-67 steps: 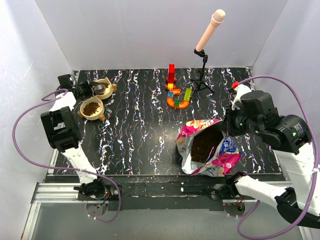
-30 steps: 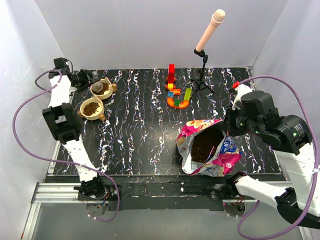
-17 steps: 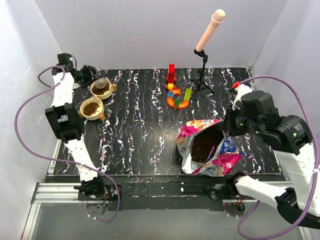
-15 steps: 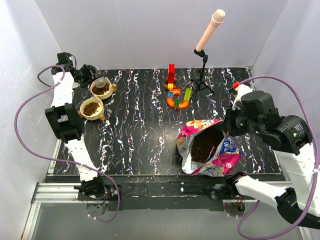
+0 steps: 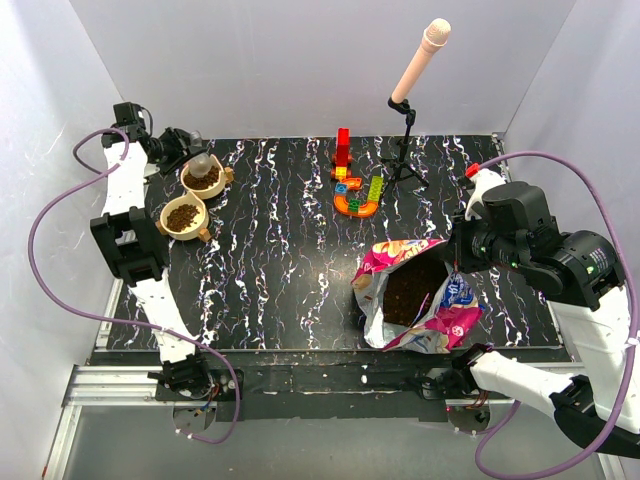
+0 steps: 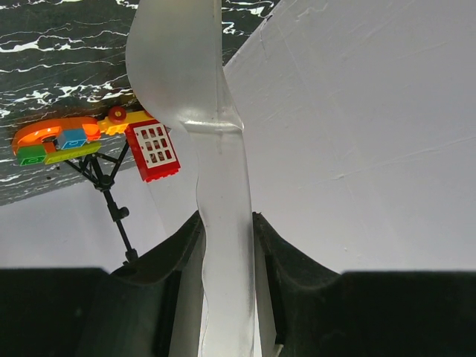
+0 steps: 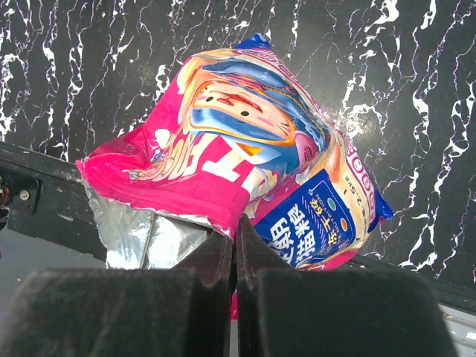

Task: Serve the pet food

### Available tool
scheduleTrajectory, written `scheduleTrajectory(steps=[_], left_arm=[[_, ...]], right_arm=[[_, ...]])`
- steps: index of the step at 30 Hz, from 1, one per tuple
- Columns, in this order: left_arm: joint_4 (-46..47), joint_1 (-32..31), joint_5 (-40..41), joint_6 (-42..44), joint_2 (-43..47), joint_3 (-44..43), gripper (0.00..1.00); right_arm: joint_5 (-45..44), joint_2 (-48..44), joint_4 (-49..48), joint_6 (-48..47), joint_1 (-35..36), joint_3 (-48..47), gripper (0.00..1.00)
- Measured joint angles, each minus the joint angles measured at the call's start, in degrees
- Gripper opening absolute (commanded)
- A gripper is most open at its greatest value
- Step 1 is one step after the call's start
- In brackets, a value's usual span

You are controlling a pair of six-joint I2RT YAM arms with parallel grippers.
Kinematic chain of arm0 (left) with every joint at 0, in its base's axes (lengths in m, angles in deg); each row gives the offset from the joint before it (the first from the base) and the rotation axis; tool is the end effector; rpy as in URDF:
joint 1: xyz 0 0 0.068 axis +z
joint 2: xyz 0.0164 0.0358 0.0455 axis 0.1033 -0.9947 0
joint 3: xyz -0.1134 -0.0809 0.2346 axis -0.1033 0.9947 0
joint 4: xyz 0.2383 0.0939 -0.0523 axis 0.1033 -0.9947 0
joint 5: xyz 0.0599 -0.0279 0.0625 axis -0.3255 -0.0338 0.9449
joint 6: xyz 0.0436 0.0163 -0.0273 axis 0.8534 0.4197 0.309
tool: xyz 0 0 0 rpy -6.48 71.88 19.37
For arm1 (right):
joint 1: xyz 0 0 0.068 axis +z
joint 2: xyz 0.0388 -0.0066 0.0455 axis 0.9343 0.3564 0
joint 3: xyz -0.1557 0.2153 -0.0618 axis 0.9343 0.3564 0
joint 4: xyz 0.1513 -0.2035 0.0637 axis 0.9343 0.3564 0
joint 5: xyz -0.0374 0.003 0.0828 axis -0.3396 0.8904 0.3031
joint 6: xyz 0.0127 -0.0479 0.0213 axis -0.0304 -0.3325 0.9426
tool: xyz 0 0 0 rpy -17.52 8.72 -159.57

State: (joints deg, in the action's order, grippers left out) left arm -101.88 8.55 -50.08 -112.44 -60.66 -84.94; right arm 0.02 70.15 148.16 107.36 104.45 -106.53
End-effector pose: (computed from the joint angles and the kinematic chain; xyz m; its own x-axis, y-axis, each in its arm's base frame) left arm 0.4559 0.0989 0.2986 0.2132 -0.7880 0.5776 -0.7988 -0.4810 -0.3614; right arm 0.0990 0.0640 0.4606 -0.6489 -0.0538 -0.7590 -0.2785 0.9451 0.1711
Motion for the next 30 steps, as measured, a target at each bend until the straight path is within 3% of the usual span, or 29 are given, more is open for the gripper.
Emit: scheduleTrajectory(steps=[10,15,23,30], left_arm=[[-0.2,-0.9,-0.1,0.5,0.2,-1.9,0.0],[0.2,-5.1,0.5,6.2,2.7,-1.2,0.0],[7.6,-17.4,5.5,20.5,19.8,19.4,0.0],[14.6,-32.3,12.7,42.2,27.6,31.9,0.0]], right_arm=[[0.0,0.0,0.1,0.3,0.0,0.0,0.01],[0.0,0.0,0.2,0.7,0.0,0.0,0.01],[-0.6,1.2,2.2,1.2,0.0,-1.7,0.01],[-1.6,1.9,4.6,1.4,0.0,-3.2,0.01]])
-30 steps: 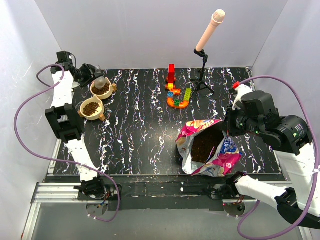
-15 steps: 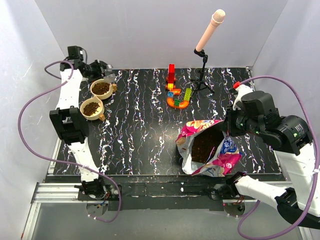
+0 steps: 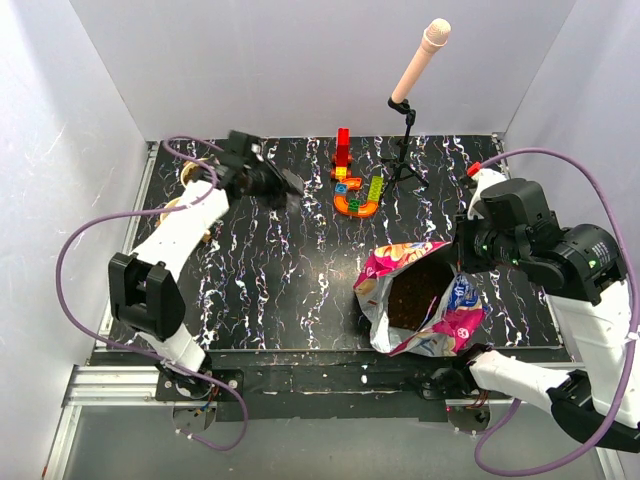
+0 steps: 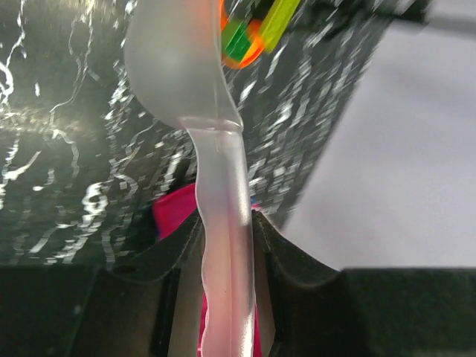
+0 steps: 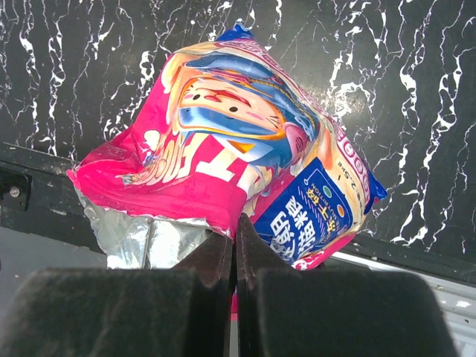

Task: Serve the pet food

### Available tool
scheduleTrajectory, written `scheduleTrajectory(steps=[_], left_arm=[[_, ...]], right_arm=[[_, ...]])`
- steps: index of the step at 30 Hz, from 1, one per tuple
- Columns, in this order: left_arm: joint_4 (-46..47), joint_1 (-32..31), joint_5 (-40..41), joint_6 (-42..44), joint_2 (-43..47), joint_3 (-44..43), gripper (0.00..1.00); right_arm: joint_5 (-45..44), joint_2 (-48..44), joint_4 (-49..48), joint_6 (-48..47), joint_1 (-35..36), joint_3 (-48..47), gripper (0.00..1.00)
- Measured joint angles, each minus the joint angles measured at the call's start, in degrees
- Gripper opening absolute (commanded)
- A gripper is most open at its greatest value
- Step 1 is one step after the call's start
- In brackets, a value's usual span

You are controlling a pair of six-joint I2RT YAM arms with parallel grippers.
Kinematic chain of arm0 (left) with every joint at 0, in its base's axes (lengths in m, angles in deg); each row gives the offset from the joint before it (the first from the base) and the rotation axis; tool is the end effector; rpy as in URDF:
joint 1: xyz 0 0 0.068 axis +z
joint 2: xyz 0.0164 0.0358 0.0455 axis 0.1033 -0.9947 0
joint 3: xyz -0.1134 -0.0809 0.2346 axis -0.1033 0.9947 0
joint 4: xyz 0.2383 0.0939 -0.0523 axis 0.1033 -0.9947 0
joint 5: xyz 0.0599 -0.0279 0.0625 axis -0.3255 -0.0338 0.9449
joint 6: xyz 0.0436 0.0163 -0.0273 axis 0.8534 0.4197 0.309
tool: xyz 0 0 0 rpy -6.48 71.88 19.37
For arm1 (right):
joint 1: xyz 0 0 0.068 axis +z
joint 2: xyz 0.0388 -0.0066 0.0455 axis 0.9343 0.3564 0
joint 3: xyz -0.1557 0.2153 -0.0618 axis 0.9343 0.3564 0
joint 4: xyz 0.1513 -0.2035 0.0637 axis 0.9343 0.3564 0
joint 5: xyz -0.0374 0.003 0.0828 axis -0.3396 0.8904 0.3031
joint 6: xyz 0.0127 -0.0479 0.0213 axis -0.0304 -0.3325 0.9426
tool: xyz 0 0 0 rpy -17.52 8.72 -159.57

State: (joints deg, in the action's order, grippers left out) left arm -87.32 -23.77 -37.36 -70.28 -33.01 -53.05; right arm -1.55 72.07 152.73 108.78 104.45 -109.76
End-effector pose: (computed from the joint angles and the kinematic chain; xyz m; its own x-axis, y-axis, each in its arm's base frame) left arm 0.3467 -0.1233 0.3312 -0.7359 -0.6744 -0.0607 -0.4478 0.5519 -0.7034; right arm 0.0986 0.0625 0.4643 -0.6831 -0.0518 -0.7285 -0.2364 0.9595 0.1535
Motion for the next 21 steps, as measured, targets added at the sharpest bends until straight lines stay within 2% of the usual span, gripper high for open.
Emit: scheduleTrajectory(steps=[3,5,10,21], left_arm=[[1.9,-5.9,3.4,8.3,2.2,7.8,0.0],[2.3,-7.6,5.2,12.1,3.6,12.6,0.0],[3.0,-6.8,9.4,19.1,6.3,18.9,0.0],[8.3,-4.3,12.1,30.7,6.9,22.1,0.0]], right_arm=[[-0.3,1.2,1.5,0.1,0.0,-1.4,0.01],[-0.6,2.3,2.4,0.1,0.0,-2.5,0.01],[-1.1,4.6,4.6,0.4,0.0,-4.9,0.01],[-1.7,7.8,7.7,4.0,0.0,-8.2,0.01]])
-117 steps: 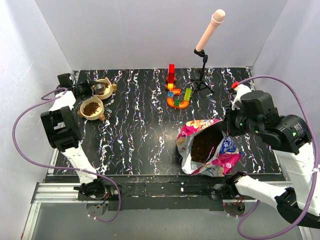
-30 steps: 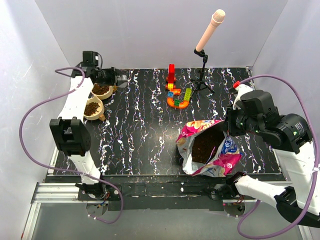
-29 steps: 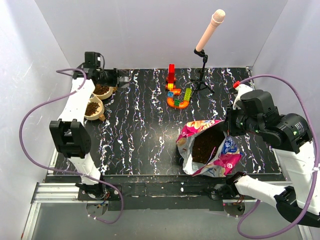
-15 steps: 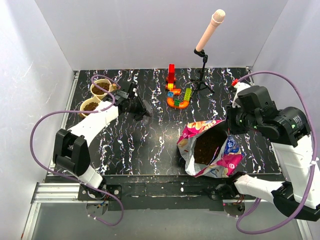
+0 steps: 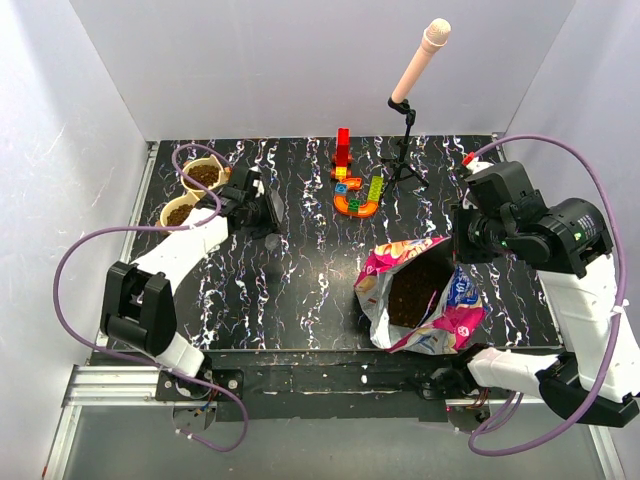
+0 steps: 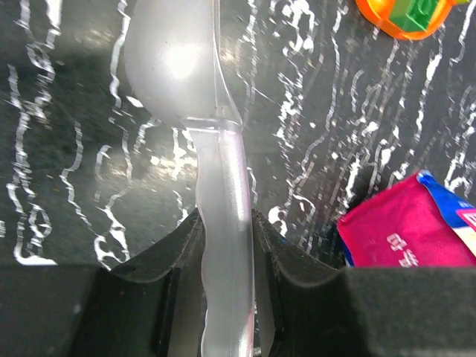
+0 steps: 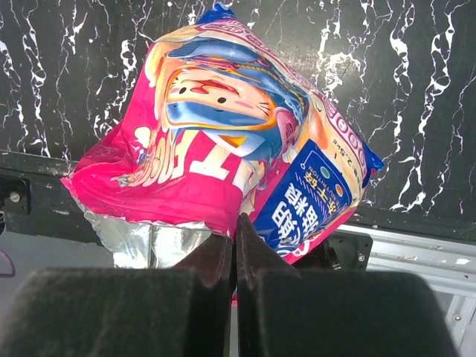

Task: Serve the pet food

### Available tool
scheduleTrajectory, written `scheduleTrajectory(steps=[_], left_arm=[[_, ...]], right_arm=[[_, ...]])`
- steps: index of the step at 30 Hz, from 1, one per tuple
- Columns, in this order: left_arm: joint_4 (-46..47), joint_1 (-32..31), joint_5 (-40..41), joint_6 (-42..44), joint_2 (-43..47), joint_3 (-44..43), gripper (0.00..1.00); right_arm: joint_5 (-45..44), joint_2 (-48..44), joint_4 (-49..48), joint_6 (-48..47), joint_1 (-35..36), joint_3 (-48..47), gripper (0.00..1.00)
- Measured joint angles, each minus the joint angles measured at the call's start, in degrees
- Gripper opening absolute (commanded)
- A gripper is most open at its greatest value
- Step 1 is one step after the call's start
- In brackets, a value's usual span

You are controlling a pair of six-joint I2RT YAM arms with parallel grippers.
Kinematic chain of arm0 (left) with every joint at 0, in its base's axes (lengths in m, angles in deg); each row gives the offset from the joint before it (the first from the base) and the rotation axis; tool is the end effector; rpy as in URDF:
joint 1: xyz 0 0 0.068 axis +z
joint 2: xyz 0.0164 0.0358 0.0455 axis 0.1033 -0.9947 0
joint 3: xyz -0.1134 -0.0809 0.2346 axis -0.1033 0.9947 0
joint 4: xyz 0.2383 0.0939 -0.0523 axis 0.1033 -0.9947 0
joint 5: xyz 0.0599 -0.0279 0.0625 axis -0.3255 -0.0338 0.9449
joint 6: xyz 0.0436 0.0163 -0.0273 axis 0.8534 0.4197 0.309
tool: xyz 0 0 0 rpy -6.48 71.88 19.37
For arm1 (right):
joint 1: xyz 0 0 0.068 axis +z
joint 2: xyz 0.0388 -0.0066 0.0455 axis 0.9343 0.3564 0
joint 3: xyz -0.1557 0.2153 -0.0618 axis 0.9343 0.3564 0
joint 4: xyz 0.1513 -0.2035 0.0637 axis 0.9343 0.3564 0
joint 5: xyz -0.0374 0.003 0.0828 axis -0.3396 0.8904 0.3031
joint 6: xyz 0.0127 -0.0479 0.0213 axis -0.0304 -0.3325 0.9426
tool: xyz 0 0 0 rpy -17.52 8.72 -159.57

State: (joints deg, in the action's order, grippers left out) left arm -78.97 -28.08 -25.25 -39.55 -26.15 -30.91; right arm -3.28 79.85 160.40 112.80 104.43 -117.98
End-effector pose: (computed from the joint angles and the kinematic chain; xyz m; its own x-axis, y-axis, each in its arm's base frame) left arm 0.3019 -0.1269 0.2560 -0.8690 -0.2645 -0.4181 -0.0854 0.9126 -0.3998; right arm 0.1156 0.0732 0.4727 -0.7599 -0.0310 -0.6493 -0.1522 0.9796 0.1313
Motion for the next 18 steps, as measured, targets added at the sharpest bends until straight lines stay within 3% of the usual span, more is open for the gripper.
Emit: scheduleTrajectory(steps=[2,3,4,6,12,15,18], left_arm=[[0.3,1.1,1.1,1.8,-0.3,0.0,0.03],[0.3,1.6,1.2,2.5,-0.6,0.0,0.18],[0.3,2.2,1.4,3.4,-1.0,0.0,0.51],[-1.4,3.3,2.3,5.0,-2.3,-0.3,0.98],[-9.2,3.9,3.8,4.7,-0.8,-2.0,0.97],[-11.4,3.6,2.7,3.4,2.5,-3.7,0.83],[-12.1,3.0,-2.1,2.1,6.1,-6.5,0.78]], right_arm=[[-0.2,0.0,0.1,0.5,0.0,0.0,0.01],[-0.2,0.0,0.2,0.6,0.0,0.0,0.01],[-0.2,0.1,0.2,0.8,0.0,-0.1,0.01],[-0.2,0.5,0.5,0.8,0.0,-0.8,0.01],[0.0,2.4,0.5,0.7,0.0,-2.6,0.01],[0.5,4.1,0.5,0.5,0.0,-4.1,0.01],[1.6,6.3,0.5,0.1,0.0,-6.0,0.01]])
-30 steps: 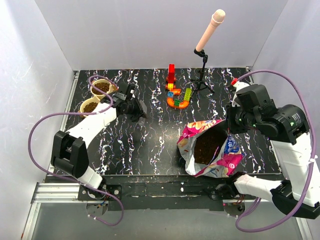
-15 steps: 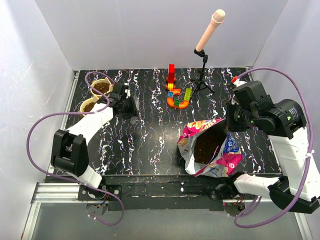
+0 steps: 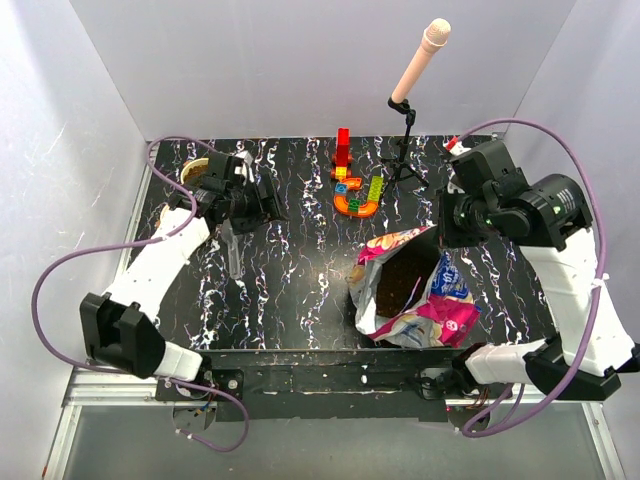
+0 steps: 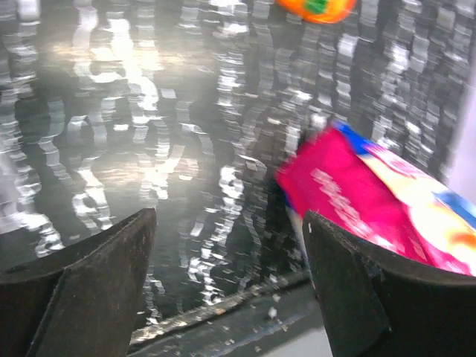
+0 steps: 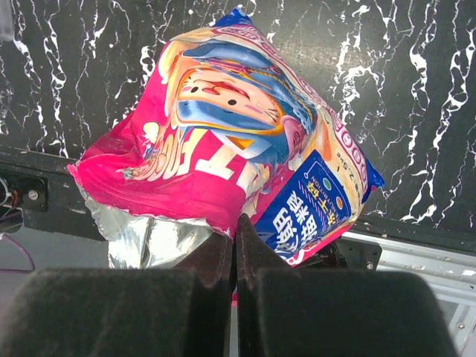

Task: Serve the pet food

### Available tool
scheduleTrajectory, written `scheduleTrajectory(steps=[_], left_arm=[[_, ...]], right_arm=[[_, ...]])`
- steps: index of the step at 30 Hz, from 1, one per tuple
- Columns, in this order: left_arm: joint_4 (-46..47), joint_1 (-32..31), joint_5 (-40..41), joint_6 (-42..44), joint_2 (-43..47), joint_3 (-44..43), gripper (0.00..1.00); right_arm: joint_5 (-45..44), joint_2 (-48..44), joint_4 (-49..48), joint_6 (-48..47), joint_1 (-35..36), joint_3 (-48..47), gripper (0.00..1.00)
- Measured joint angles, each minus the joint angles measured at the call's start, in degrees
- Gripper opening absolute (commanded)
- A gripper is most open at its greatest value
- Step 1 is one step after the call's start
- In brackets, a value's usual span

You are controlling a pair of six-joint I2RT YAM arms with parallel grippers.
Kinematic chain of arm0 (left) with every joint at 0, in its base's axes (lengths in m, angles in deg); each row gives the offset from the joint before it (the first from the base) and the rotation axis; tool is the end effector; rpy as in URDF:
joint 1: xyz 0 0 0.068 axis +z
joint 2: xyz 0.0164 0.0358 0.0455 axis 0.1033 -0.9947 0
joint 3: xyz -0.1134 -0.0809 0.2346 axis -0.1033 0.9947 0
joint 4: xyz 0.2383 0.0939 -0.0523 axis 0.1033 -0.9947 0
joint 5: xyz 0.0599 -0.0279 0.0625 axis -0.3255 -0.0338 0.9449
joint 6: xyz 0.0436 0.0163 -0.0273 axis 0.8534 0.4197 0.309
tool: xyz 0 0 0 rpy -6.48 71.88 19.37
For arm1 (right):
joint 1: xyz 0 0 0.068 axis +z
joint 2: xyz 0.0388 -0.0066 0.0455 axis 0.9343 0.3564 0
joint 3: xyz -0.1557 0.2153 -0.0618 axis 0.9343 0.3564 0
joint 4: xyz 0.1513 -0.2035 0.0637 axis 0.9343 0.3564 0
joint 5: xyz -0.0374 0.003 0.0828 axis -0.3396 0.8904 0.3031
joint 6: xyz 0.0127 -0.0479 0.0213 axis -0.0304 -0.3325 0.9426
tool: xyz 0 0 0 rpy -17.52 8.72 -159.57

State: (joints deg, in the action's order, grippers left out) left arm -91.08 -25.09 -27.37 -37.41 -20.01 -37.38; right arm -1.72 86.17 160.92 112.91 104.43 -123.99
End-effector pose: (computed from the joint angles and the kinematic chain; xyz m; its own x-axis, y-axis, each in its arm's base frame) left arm 0.2825 -0.1035 0.3100 -0.8649 -0.2705 -0.4227 -0.0822 0.9073 -0.4125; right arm 0.1373 0.0897 0.4809 -0.7750 -0.0369 -0.6309 -0.1644 0.9757 0.1449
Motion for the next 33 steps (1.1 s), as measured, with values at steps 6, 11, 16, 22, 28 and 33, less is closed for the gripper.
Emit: scheduleTrajectory(steps=[6,11,16,22,28,33], left_arm=[[7.6,-10.4,-15.8,-2.8,4.0,-1.4,0.96],[11.6,-24.4,-19.7,-1.0,4.5,-0.1,0.75],[11.5,-30.8,-17.2,1.0,4.5,0.5,0.94],[10.2,-32.4,-11.2,0.9,7.9,1.1,0.98],[6.3,-37.4,-5.3,1.3,4.3,-6.8,0.68],[2.8,-43.0,0.2,0.6,-3.4,-13.7,0.71]], right_arm=[[2.7,4.2,-0.1,-1.6,0.0,-3.0,0.01],[4.3,4.7,-0.1,-2.8,0.0,-3.2,0.01],[5.3,4.7,-0.1,-4.3,0.0,-3.4,0.01],[5.6,4.6,-0.1,-6.3,0.0,-3.7,0.01],[7.5,4.1,-0.1,-6.7,0.0,-3.6,0.01],[8.6,4.1,0.0,-6.5,0.0,-3.6,0.01]])
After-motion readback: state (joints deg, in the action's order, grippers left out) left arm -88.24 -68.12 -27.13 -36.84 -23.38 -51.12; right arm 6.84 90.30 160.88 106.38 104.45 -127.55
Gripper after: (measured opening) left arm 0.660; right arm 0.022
